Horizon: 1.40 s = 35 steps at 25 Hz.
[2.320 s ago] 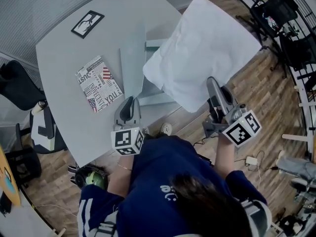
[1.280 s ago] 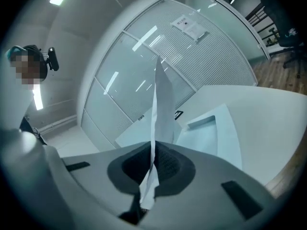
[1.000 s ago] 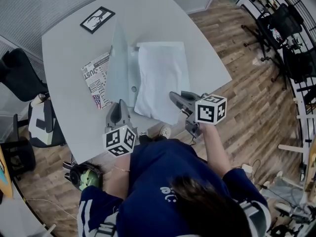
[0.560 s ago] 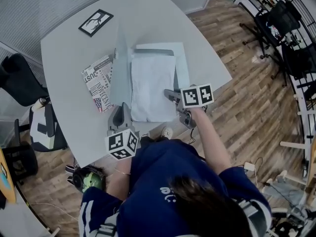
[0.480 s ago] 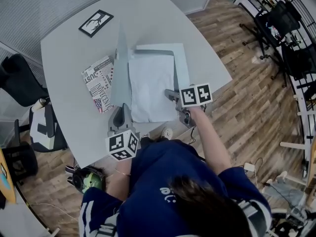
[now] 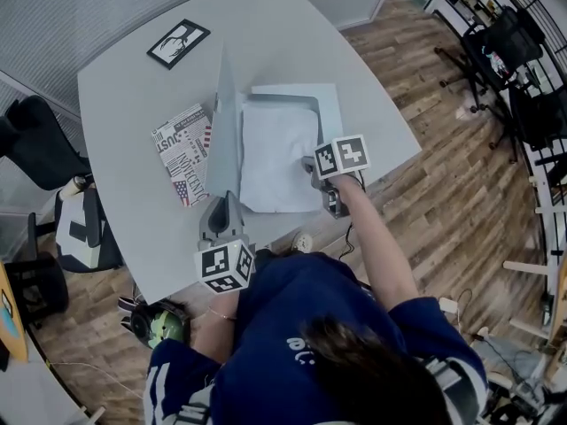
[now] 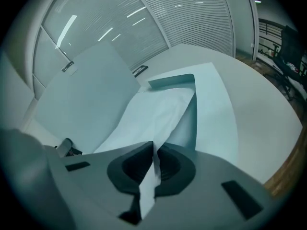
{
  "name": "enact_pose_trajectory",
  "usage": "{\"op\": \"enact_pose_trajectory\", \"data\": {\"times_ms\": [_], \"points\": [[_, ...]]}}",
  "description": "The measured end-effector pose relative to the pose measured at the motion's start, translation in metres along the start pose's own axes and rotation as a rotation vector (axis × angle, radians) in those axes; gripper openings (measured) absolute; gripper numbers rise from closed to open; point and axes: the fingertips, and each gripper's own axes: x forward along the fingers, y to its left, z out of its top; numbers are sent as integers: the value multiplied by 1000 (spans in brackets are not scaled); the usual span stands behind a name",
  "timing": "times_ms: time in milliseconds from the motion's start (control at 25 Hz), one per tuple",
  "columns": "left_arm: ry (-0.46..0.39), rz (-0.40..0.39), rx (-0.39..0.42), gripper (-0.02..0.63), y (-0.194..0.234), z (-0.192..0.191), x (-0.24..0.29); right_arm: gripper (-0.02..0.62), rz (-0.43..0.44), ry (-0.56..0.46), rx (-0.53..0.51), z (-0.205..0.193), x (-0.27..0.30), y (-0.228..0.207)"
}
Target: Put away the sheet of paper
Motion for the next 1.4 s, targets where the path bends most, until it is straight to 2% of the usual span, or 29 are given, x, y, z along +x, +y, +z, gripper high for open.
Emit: {"op": "enact_pose_trajectory", "data": {"times_ms": [360,800,960,1240,1400], "points": [[13,7,6,8,0,1,0,9,-7,34,28,30,15,-13],[27,12,18,8,0,1,2,9,-27,-5,-23,50,22,-22],[32,22,-7,6,5,1,1,9,-47,-8,-45,53,24,-25],[37,6,1,8,1,1,2,9,-69,-99,14,66,23,-28],[40,8,4,6,1,0,2,8,-79,-124,-17,69,24,-26]]}}
